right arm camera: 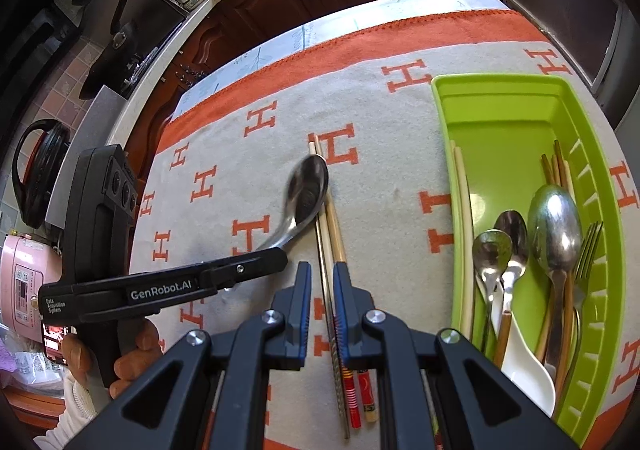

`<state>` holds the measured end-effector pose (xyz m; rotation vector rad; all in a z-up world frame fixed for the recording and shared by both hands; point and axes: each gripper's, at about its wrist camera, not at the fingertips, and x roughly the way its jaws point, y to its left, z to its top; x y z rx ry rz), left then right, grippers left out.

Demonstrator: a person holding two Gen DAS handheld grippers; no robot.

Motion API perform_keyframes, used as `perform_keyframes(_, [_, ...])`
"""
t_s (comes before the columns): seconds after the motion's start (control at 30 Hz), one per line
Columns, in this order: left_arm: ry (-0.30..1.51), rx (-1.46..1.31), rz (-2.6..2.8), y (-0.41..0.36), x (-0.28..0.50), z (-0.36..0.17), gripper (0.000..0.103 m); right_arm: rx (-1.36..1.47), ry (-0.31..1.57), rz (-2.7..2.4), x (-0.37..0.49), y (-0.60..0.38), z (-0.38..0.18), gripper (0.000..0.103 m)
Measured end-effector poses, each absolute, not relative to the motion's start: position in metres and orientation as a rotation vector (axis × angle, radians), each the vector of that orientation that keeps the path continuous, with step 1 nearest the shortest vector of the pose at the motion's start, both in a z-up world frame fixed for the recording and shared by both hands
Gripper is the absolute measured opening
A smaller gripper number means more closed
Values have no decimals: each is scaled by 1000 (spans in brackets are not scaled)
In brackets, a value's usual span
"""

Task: Organize utensils
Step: 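Grasp the metal soup spoon with the left tool while the right grasps a wooden chopstick, then carry the soup spoon and chopstick into the green tray and open both tools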

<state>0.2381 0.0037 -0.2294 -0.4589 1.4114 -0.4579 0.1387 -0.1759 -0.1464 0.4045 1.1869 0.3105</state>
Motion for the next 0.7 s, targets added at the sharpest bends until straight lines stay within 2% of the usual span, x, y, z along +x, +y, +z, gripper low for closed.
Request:
perform_keyframes(0.17, [1373,-480,-419,9,233,-229,1,331,1225,302,148,-165,-155,11])
perform_keyframes(0.37, [1318,-494,-360,21,217,-220,1,207,1287,284,157,-145,-174,11])
perform_keyframes(0.7, [1280,-548,-348,45,188,-212,1,134,1284,276,161,-138,-178,12])
